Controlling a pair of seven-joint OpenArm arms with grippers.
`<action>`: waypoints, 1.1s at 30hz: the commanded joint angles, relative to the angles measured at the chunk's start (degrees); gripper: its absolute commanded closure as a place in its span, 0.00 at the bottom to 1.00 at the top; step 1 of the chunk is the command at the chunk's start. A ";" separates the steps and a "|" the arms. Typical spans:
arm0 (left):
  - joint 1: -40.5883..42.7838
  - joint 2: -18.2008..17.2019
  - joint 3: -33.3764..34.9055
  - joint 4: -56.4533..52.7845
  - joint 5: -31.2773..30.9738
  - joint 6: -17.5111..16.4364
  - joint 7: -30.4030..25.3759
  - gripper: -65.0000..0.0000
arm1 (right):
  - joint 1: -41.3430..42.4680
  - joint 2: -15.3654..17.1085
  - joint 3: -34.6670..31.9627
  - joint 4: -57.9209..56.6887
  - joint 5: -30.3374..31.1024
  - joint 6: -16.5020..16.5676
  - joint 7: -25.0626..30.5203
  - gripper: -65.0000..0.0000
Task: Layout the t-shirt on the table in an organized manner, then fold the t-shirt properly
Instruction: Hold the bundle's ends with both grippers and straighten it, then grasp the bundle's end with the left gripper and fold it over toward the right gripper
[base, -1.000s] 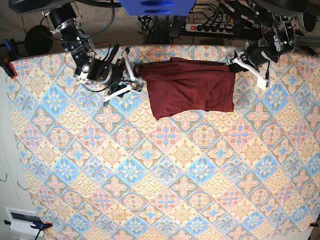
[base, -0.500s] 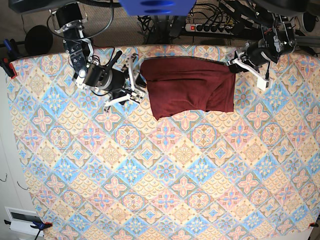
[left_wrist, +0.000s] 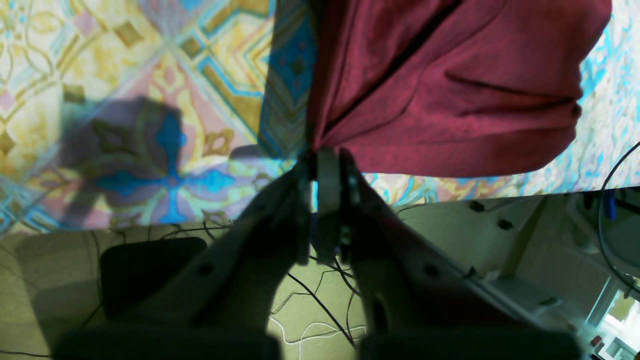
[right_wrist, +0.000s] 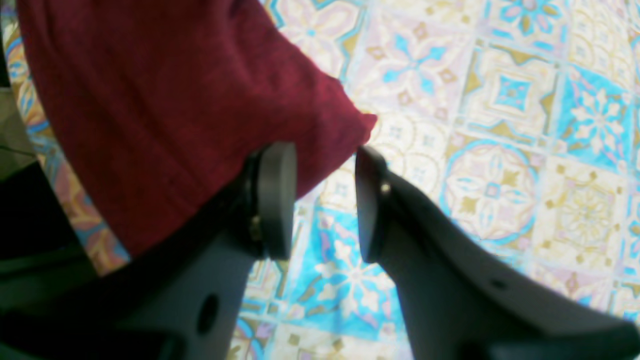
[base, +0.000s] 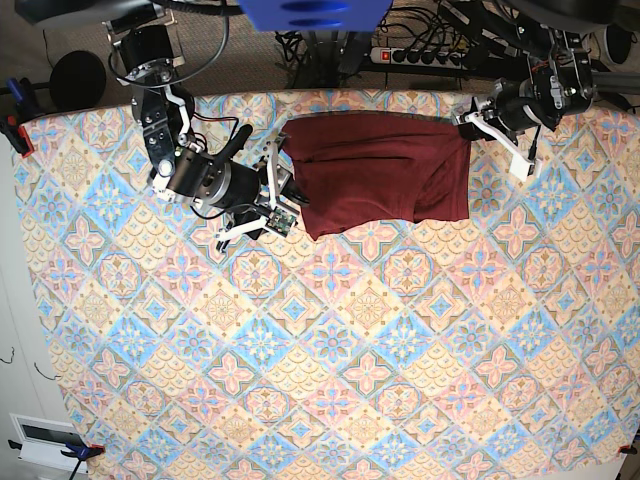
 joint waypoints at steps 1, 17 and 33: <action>-0.10 -0.59 -0.28 0.85 -0.60 -0.01 -0.40 1.00 | 0.98 0.11 -0.32 0.80 0.90 -0.03 1.40 0.71; 0.34 0.03 -0.37 1.11 -2.09 -0.36 -2.42 0.18 | 5.03 -0.42 -3.22 0.71 0.90 -0.03 1.49 0.73; 1.84 1.61 -0.46 1.11 -21.52 -0.36 -3.04 0.52 | 14.61 -3.41 -15.44 -11.42 0.46 -0.03 1.58 0.87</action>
